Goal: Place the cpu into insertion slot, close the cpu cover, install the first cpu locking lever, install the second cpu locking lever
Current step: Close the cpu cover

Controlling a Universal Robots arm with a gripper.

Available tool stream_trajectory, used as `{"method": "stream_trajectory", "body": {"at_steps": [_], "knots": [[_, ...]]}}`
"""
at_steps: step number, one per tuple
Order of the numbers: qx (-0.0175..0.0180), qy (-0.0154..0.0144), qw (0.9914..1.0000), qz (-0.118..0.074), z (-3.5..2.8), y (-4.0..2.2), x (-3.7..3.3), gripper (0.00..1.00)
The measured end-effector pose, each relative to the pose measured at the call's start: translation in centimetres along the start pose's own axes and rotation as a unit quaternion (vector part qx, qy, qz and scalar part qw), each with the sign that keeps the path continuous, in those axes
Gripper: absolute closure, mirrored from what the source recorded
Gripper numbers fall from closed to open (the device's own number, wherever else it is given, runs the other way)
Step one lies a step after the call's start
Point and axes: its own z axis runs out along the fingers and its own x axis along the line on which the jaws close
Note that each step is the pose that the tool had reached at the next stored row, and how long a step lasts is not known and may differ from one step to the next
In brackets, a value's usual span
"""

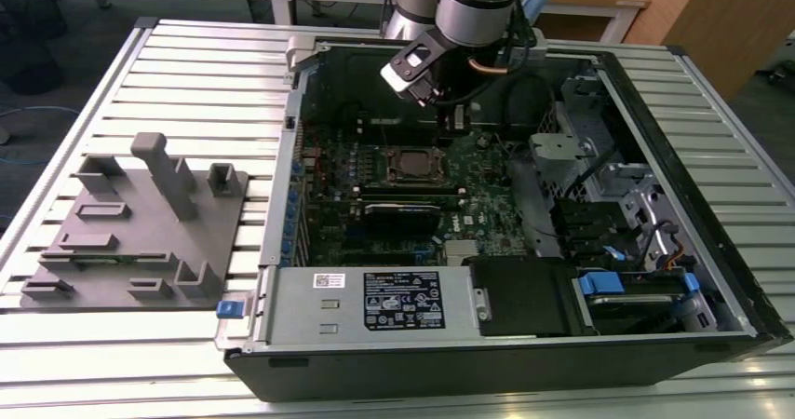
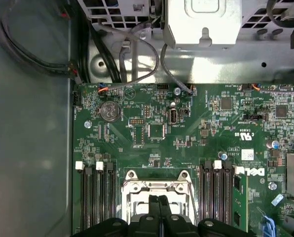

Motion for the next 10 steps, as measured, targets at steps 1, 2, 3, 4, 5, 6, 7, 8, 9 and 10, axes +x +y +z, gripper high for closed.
{"method": "stream_trajectory", "body": {"at_steps": [1, 2, 3, 4, 5, 6, 7, 8, 9, 10], "knots": [[-0.0001, 0.0001, 1.0, 0.0, 0.03, -0.18, 0.0, 0.89], [0.0, 0.0, 1.0, 0.0, 0.06, -0.38, -0.01, 0.89], [0.0, 0.0, 1.0, 0.0, 0.09, -0.56, -0.01, 0.89], [0.0, 0.0, 1.0, 0.0, 0.14, -0.74, -0.01, 0.89], [0.0, -0.0001, 1.0, 0.0, 0.19, -0.87, -0.02, 0.89], [0.0, 0.0, 1.0, 0.0, 0.27, -0.98, -0.02, 0.89], [0.0, -0.0001, 1.0, 0.0, 0.37, -1.05, -0.03, 0.89], [0.0, -0.0001, 1.0, 0.0, 0.48, -1.09, -0.03, 0.89], [0.0, 0.0, 1.0, 0.0, 0.56, -1.13, -0.03, 0.89], [0.0, -0.0001, 1.0, 0.0, 0.58, -1.16, -0.04, 0.89]]}}
